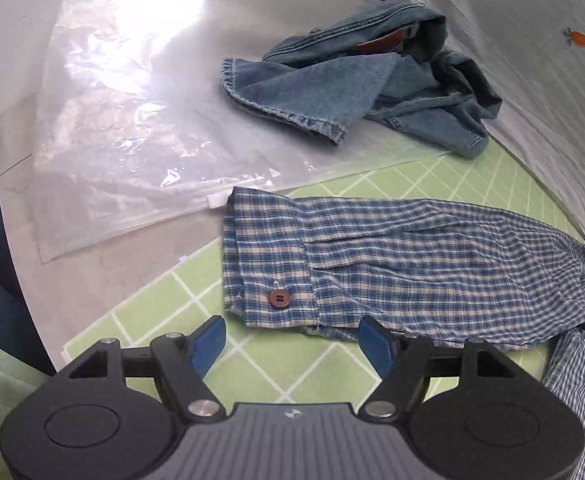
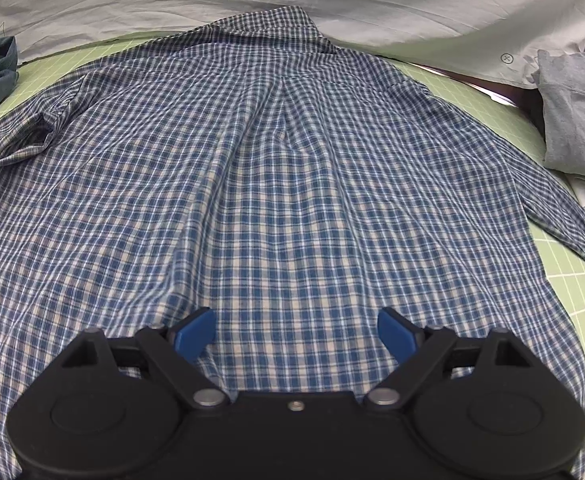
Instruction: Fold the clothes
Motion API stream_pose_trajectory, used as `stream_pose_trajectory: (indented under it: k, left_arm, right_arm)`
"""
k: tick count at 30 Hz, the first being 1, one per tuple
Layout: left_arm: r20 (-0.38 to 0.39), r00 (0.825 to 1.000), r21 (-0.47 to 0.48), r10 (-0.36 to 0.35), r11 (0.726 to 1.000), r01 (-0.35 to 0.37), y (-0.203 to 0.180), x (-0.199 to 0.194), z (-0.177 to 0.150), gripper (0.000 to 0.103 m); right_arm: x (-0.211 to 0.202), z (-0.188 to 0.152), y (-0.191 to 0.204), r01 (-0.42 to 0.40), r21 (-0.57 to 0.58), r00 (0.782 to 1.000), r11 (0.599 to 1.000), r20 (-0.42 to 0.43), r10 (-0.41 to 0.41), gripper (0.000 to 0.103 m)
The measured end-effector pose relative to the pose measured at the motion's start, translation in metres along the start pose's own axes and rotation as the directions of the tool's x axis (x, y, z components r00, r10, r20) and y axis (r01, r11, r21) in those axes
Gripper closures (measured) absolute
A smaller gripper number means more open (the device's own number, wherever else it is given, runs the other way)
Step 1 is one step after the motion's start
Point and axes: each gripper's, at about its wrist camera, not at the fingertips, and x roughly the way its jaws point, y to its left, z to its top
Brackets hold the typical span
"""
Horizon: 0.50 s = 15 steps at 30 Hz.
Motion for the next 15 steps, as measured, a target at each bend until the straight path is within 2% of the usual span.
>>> stream_pose_trajectory:
  k: [11, 15]
  left_arm:
    - [-0.002, 0.999, 0.073, 0.054, 0.996, -0.054, -0.018, 0.012, 0.009, 0.031]
    - [0.010, 0.998, 0.111, 0.055, 0.992, -0.056, -0.019, 0.013, 0.007, 0.033]
  right_arm:
    - [-0.011, 0.001, 0.020, 0.019, -0.068, 1.000, 0.997, 0.016, -0.018, 0.014]
    - [-0.017, -0.006, 0.026, 0.022, -0.058, 0.999, 0.998, 0.031, -0.021, 0.014]
